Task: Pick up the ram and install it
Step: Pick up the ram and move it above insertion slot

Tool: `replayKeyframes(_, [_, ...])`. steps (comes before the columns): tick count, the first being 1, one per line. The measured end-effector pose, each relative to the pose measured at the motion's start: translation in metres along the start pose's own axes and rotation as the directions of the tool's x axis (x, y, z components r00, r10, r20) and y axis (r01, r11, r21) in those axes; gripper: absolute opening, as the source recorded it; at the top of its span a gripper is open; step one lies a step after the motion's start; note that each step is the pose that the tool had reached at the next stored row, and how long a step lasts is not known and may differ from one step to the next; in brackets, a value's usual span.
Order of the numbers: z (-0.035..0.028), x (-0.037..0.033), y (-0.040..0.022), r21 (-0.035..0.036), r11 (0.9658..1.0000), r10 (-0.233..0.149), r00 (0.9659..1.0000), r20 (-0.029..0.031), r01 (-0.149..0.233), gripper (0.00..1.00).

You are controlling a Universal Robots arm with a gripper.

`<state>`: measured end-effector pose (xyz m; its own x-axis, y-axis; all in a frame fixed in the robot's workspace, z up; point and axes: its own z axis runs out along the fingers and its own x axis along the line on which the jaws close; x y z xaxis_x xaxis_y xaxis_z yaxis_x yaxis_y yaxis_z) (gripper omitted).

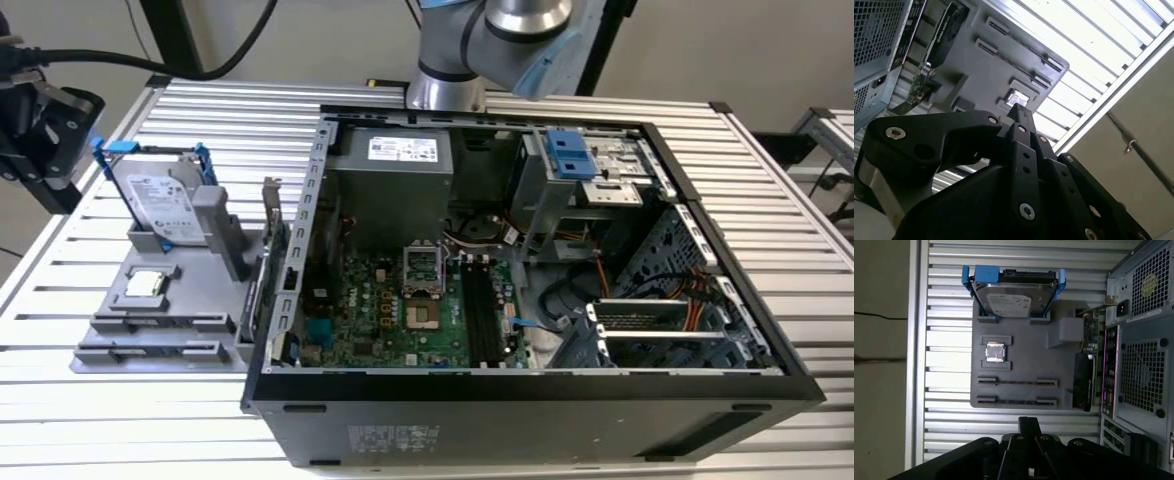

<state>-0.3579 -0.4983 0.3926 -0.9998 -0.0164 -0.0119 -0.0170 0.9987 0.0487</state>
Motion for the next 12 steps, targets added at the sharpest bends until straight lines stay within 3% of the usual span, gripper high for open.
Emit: replayKeyframes(12, [0.0000, -0.0001, 0.0000, -0.0003, 0.9995, -0.030, 0.9995, -0.0015, 0.030, 0.00])
